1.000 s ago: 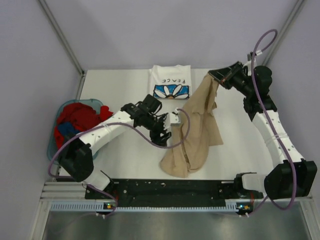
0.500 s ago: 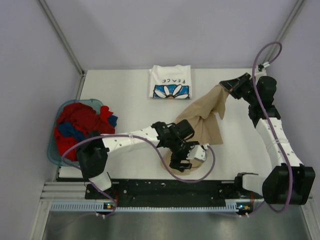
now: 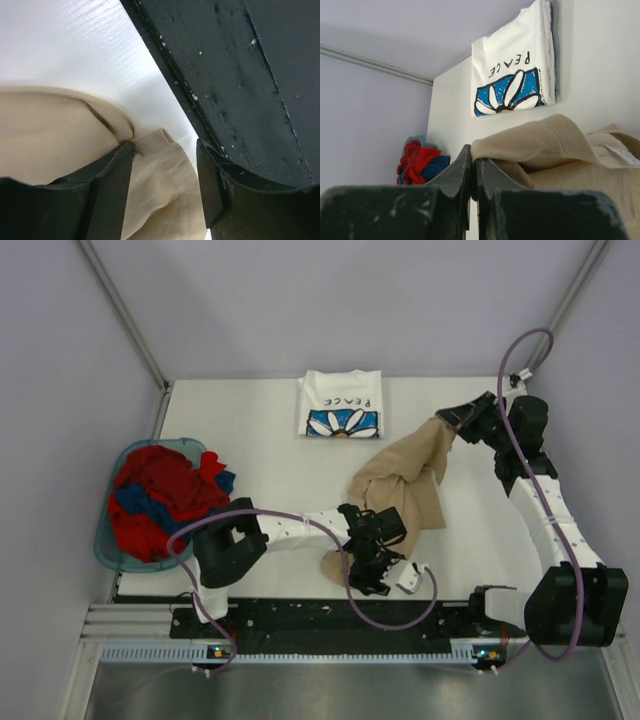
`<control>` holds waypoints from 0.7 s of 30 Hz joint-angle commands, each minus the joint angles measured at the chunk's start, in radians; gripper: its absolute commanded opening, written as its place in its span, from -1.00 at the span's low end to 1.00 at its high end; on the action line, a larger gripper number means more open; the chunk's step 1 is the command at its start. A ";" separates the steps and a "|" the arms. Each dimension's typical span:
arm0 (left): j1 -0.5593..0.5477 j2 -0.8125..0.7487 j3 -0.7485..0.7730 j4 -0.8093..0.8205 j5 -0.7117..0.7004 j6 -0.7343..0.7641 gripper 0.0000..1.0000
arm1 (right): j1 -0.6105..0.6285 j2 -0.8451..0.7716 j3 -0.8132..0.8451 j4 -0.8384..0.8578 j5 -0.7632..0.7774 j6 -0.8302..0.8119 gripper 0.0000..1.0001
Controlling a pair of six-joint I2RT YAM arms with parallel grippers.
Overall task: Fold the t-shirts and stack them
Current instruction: Flatten out the tshirt
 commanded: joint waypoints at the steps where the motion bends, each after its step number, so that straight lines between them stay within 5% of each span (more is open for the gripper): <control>1: -0.002 0.006 0.033 0.025 0.023 0.033 0.13 | -0.014 -0.013 -0.017 0.044 -0.021 -0.021 -1.00; 4: -0.016 0.011 0.032 0.034 0.025 0.018 0.04 | -0.020 -0.009 -0.022 0.047 -0.030 -0.018 -1.00; 10: -0.020 0.057 0.038 0.032 -0.024 0.001 -0.53 | -0.034 -0.014 -0.036 0.058 -0.044 -0.005 -1.00; 21: -0.039 0.060 0.038 0.037 -0.138 0.016 -0.05 | -0.071 -0.043 -0.051 0.067 -0.061 0.013 -1.00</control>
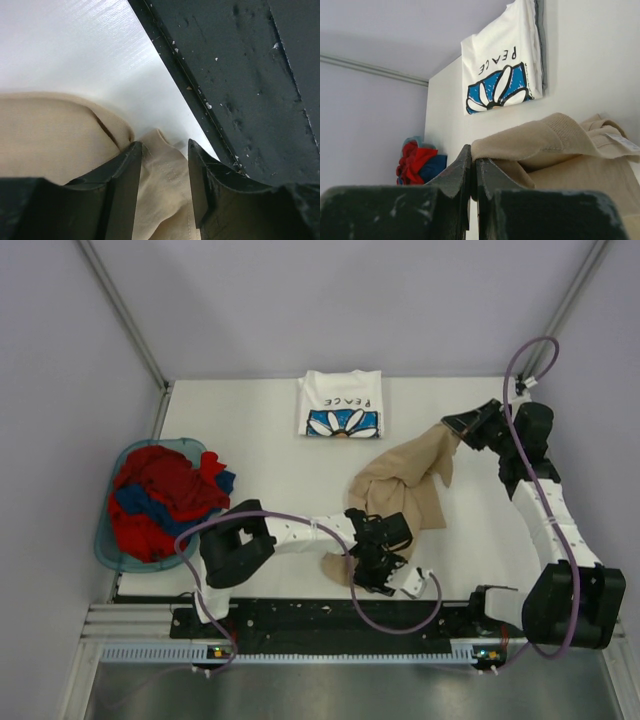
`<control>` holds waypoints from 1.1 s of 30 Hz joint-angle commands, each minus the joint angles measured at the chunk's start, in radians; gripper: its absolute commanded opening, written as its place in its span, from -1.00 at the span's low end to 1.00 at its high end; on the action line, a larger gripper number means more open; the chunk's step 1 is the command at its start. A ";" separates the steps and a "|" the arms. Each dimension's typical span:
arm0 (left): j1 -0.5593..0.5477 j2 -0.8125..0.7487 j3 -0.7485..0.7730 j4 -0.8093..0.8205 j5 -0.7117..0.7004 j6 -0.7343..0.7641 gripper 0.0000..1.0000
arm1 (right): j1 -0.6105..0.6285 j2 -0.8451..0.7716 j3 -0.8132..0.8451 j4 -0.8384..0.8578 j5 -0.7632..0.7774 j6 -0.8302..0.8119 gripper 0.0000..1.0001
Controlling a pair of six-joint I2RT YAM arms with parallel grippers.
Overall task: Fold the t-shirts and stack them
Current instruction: Flatten out the tshirt
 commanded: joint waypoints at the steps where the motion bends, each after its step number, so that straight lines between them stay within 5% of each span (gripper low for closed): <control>1: -0.029 0.024 0.007 0.035 -0.112 0.004 -0.09 | -0.013 -0.042 -0.001 0.057 -0.017 0.009 -1.00; 4: -0.066 0.061 -0.032 0.110 -0.273 -0.013 -0.49 | -0.016 -0.048 -0.001 0.057 -0.018 0.009 -1.00; 6: -0.069 0.068 -0.041 0.127 -0.324 -0.019 -0.97 | -0.026 -0.052 -0.004 0.059 -0.026 0.015 -1.00; 10: -0.060 0.006 -0.033 0.109 -0.357 -0.027 -1.00 | -0.054 -0.065 -0.011 0.064 -0.040 0.025 -1.00; 14: -0.023 -0.132 0.057 -0.062 -0.228 -0.051 -1.00 | -0.101 -0.095 -0.013 0.057 -0.043 0.034 -1.00; 18: 0.089 -0.299 0.161 -0.272 -0.058 -0.065 -1.00 | -0.183 -0.161 -0.001 0.053 -0.050 0.058 -1.00; 23: 0.248 -0.488 0.293 -0.457 -0.062 -0.070 -1.00 | -0.229 -0.259 0.074 -0.002 -0.031 0.052 -1.00; 26: 0.327 -0.634 0.311 -0.436 -0.175 -0.097 -1.00 | -0.230 -0.318 0.134 -0.061 -0.015 0.037 -1.00; 33: 0.439 -0.901 0.396 -0.261 -0.723 -0.157 -1.00 | -0.230 -0.459 0.361 -0.169 0.000 -0.009 -1.00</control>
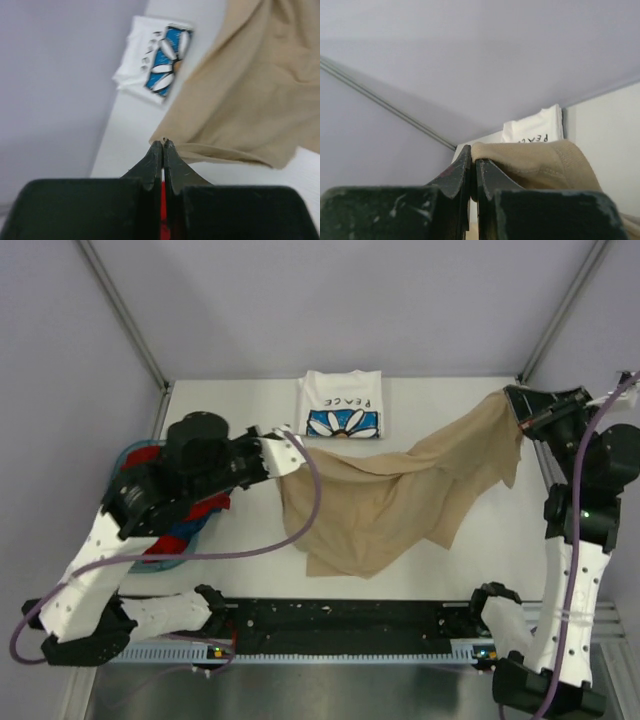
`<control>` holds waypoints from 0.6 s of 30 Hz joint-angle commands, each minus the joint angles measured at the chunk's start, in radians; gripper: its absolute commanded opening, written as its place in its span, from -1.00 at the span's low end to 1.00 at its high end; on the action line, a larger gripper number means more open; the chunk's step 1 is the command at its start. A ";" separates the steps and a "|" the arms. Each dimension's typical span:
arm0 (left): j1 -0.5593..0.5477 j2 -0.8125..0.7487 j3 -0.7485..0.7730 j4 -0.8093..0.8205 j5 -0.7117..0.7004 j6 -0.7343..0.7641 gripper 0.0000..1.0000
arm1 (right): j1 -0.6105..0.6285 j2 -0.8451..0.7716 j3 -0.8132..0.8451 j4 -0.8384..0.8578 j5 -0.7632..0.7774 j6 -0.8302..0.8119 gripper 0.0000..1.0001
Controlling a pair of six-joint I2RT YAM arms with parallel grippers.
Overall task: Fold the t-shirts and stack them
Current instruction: Flatten out the tshirt
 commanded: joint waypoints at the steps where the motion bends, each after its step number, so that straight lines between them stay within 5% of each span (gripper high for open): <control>1: 0.071 -0.109 0.095 0.099 -0.361 -0.045 -1.00 | -0.016 -0.108 0.221 -0.071 0.025 -0.072 -1.00; 10: 0.234 -0.226 0.288 0.180 -0.572 -0.036 -1.00 | -0.002 -0.217 0.463 -0.242 0.112 -0.211 -1.00; 18: 0.263 -0.245 0.221 0.220 -0.654 -0.008 -1.00 | 0.047 -0.223 0.447 -0.274 0.135 -0.274 -1.00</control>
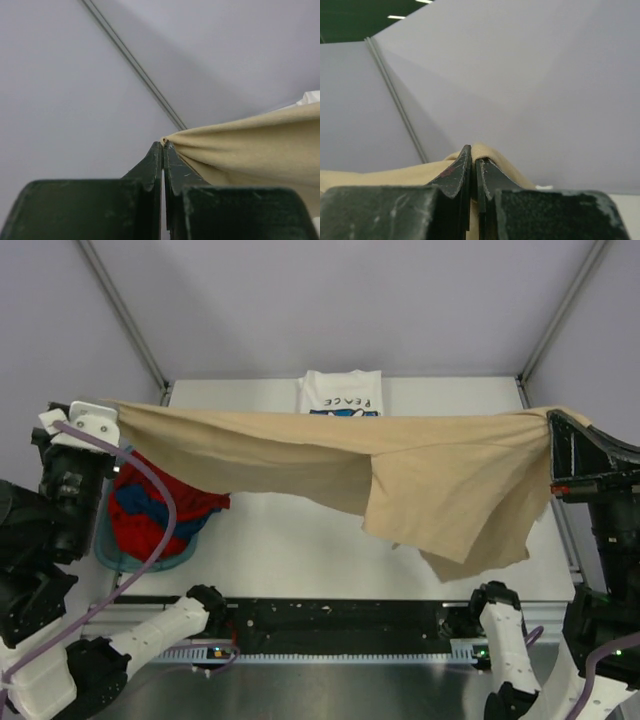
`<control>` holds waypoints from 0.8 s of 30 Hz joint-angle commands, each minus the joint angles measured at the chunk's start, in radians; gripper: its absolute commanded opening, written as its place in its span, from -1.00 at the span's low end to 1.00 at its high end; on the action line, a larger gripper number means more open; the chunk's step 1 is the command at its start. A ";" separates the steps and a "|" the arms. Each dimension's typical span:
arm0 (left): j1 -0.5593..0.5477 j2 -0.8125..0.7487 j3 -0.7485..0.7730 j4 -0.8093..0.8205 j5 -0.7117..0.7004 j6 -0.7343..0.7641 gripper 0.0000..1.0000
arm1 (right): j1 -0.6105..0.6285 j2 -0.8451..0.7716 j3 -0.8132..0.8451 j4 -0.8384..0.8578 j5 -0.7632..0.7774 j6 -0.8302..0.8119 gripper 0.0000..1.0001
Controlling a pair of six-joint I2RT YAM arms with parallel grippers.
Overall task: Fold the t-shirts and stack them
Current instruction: Flatten out the tshirt
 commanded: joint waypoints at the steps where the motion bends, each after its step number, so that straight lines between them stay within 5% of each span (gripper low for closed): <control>1: 0.008 0.031 -0.072 0.057 -0.065 0.012 -1.00 | 0.011 0.049 -0.043 -0.039 0.054 -0.064 -1.00; 5: 0.006 0.098 -0.161 0.122 -0.081 0.044 -1.00 | 0.011 0.162 -0.124 -0.012 0.008 -0.006 -1.00; 10: 0.012 0.247 -0.173 0.252 -0.070 0.098 -1.00 | 0.011 0.402 -0.168 0.215 -0.107 0.163 -1.00; 18: 0.243 0.540 0.135 0.360 0.123 0.026 -1.00 | 0.011 0.776 0.228 0.245 -0.145 0.230 -1.00; 24: 0.304 0.544 0.154 0.332 0.249 -0.002 -1.00 | -0.005 0.761 0.328 0.211 -0.169 0.212 -1.00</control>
